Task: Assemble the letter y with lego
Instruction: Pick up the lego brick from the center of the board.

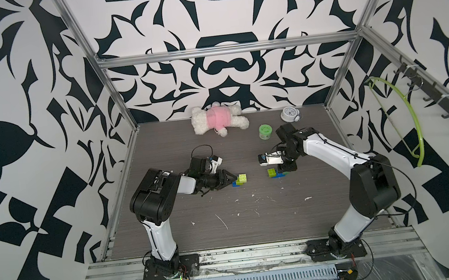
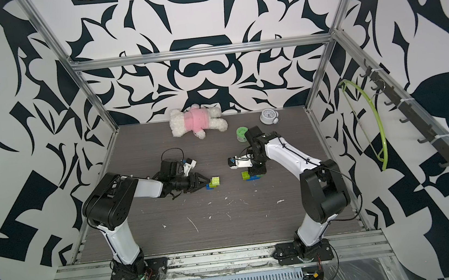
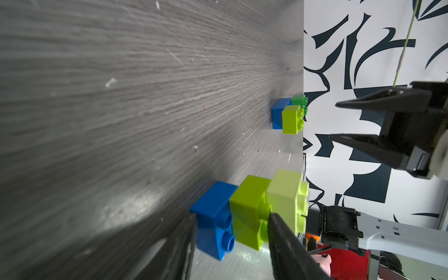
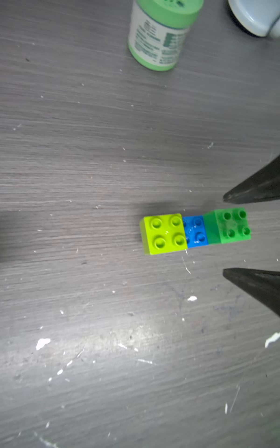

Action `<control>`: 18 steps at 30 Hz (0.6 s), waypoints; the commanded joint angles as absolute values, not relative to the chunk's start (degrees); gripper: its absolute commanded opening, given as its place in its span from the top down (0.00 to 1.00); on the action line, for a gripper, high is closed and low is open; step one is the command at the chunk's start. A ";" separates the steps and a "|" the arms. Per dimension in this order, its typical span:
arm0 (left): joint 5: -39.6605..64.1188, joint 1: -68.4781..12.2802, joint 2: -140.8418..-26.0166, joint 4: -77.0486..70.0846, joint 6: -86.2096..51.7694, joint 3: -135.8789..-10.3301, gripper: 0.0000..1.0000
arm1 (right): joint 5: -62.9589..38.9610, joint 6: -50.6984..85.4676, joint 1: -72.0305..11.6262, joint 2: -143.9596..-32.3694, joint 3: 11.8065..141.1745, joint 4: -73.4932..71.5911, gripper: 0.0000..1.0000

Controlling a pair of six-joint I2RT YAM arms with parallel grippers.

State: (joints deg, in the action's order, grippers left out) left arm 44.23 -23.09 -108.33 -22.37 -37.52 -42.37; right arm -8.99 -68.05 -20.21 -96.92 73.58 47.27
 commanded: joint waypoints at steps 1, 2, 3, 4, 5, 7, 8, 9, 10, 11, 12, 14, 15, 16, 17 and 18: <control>31.47 -22.49 -114.95 -3.69 -36.56 -37.79 0.47 | -9.89 -73.84 -19.91 -99.32 77.19 50.15 0.53; 31.42 -22.50 -114.94 -3.61 -36.48 -37.79 0.47 | -9.72 -73.99 -19.91 -99.90 77.55 50.32 0.52; 31.38 -22.50 -114.88 -3.60 -36.47 -37.80 0.47 | -9.40 -74.32 -19.87 -100.50 78.01 50.65 0.52; 31.41 -22.49 -114.90 -3.60 -36.47 -37.82 0.47 | -8.98 -74.52 -19.96 -101.00 78.21 50.74 0.52; 31.38 -22.50 -114.90 -3.53 -36.47 -37.84 0.47 | -8.74 -74.67 -19.96 -101.27 78.28 50.77 0.52; 31.44 -22.50 -114.96 -3.51 -36.47 -37.86 0.47 | -7.99 -75.37 -20.01 -101.97 78.31 51.24 0.52; 31.43 -22.50 -114.98 -3.52 -36.47 -37.85 0.47 | -7.70 -75.63 -20.00 -102.21 78.16 51.33 0.52; 31.39 -22.50 -115.04 -3.43 -36.47 -37.88 0.47 | -7.44 -75.88 -19.97 -102.39 77.84 51.32 0.52; 31.38 -22.50 -115.16 -3.43 -36.47 -37.88 0.47 | -7.15 -76.10 -19.96 -102.63 77.50 51.05 0.52; 31.38 -22.50 -115.09 -3.43 -36.47 -37.88 0.47 | -6.93 -76.19 -20.03 -102.82 77.27 50.93 0.52; 31.38 -22.50 -115.08 -3.43 -36.47 -37.88 0.47 | -6.54 -76.19 -19.96 -103.19 76.97 50.66 0.52; 31.38 -22.50 -115.09 -3.43 -36.47 -37.88 0.47 | -5.69 -76.00 -19.96 -103.74 76.64 49.94 0.52; 31.40 -22.50 -115.11 -3.34 -36.47 -37.97 0.47 | -5.41 -75.73 -20.01 -104.03 76.55 49.52 0.52; 31.39 -22.50 -115.09 -3.34 -36.47 -37.88 0.47 | -4.91 -75.62 -20.00 -104.40 76.55 49.23 0.52; 31.38 -22.50 -115.09 -3.34 -36.47 -37.86 0.47 | -4.73 -75.50 -20.03 -104.71 76.75 49.22 0.52; 31.38 -22.50 -115.14 -3.34 -36.47 -37.94 0.47 | -4.72 -75.31 -20.09 -105.04 76.82 49.16 0.52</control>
